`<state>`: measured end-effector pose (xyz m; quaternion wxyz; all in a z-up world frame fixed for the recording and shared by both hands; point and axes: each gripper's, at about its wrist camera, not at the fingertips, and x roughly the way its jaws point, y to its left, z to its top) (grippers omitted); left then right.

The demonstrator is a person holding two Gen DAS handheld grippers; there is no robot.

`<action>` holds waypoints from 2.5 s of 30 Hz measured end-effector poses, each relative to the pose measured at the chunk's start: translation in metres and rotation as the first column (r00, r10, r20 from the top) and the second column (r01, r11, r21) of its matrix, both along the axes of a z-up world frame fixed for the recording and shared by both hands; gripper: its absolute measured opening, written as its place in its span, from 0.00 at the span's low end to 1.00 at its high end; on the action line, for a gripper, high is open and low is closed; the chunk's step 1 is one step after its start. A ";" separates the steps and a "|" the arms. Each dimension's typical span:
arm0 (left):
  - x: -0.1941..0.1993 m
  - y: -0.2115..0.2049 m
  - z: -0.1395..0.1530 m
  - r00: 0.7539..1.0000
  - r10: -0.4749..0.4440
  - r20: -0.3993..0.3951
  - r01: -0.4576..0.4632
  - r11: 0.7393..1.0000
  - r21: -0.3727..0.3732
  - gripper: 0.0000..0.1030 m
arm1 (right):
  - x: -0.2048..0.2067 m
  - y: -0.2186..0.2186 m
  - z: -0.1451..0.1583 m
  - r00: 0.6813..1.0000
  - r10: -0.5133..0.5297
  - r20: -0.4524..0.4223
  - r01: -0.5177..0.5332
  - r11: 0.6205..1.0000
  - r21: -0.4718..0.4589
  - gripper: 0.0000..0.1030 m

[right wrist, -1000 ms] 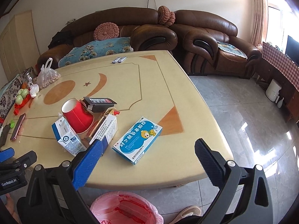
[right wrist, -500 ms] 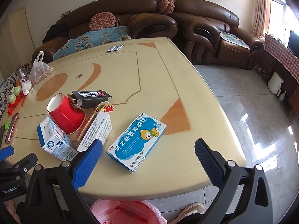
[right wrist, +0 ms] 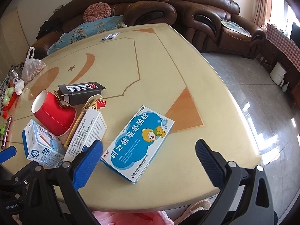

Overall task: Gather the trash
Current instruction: 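Move left tool to the milk carton while right tool moves to the blue bear box, then close left gripper on the milk carton while right gripper closes on the blue bear box, then carry the milk carton in left gripper while right gripper carries the blue box over the bin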

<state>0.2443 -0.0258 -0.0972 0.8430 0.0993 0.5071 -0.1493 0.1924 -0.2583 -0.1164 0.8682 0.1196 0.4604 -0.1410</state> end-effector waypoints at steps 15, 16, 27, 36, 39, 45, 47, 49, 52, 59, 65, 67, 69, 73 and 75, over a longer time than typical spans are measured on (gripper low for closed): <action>0.029 -0.008 -0.016 0.989 -0.148 -0.019 0.147 0.989 -0.029 0.95 | 0.020 -0.007 -0.036 0.992 -0.092 -0.088 0.104 0.984 0.142 0.94; 0.030 -0.009 -0.018 0.988 -0.155 -0.024 0.154 0.987 -0.037 0.95 | 0.022 -0.006 -0.037 0.991 -0.095 -0.090 0.107 0.984 0.143 0.94; 0.040 -0.009 -0.021 0.985 -0.169 -0.030 0.167 0.984 -0.062 0.95 | 0.040 -0.002 -0.050 0.989 -0.119 -0.093 0.130 0.983 0.130 0.94; 0.036 -0.013 -0.024 0.982 -0.179 -0.055 0.175 0.982 -0.064 0.76 | 0.038 0.000 -0.050 0.991 -0.105 -0.083 0.115 0.985 0.130 0.94; 0.035 -0.011 -0.024 0.983 -0.173 -0.065 0.168 0.982 -0.082 0.73 | 0.036 -0.002 -0.049 0.991 -0.094 -0.091 0.106 0.986 0.130 0.91; 0.033 -0.011 -0.023 0.983 -0.168 -0.070 0.162 0.983 -0.081 0.72 | 0.036 -0.010 -0.045 0.991 -0.083 -0.107 0.097 0.986 0.134 0.78; 0.033 -0.013 -0.022 0.982 -0.173 -0.070 0.167 0.982 -0.085 0.72 | 0.036 -0.011 -0.043 0.992 -0.072 -0.103 0.086 0.987 0.136 0.65; 0.033 -0.012 -0.020 0.982 -0.172 -0.072 0.165 0.981 -0.098 0.72 | 0.037 -0.011 -0.043 0.992 -0.056 -0.109 0.071 0.989 0.134 0.63; 0.034 -0.013 -0.019 0.981 -0.179 -0.077 0.170 0.980 -0.104 0.72 | 0.042 -0.011 -0.042 0.991 -0.019 -0.131 0.035 0.992 0.121 0.63; 0.031 -0.014 -0.016 0.980 -0.189 -0.063 0.180 0.976 -0.122 0.71 | 0.049 -0.016 -0.044 0.986 0.023 -0.164 -0.004 0.994 0.113 0.72; 0.028 -0.011 -0.013 0.980 -0.187 -0.063 0.177 0.974 -0.138 0.71 | 0.050 -0.014 -0.043 0.985 0.040 -0.168 -0.023 0.995 0.102 0.60; 0.026 -0.010 -0.011 0.980 -0.190 -0.052 0.182 0.974 -0.134 0.71 | 0.047 -0.016 -0.043 0.987 0.037 -0.157 -0.021 0.994 0.103 0.60; 0.023 -0.010 -0.008 0.981 -0.190 -0.039 0.183 0.974 -0.136 0.71 | 0.044 -0.017 -0.041 0.989 0.028 -0.142 -0.016 0.996 0.088 0.60; 0.023 -0.007 -0.006 0.980 -0.193 -0.038 0.186 0.971 -0.148 0.71 | 0.041 -0.018 -0.035 0.992 0.024 -0.125 -0.017 0.998 0.056 0.60; 0.022 -0.007 -0.006 0.981 -0.188 -0.038 0.181 0.973 -0.143 0.71 | 0.041 -0.020 -0.033 0.992 0.027 -0.120 -0.020 0.998 0.056 0.60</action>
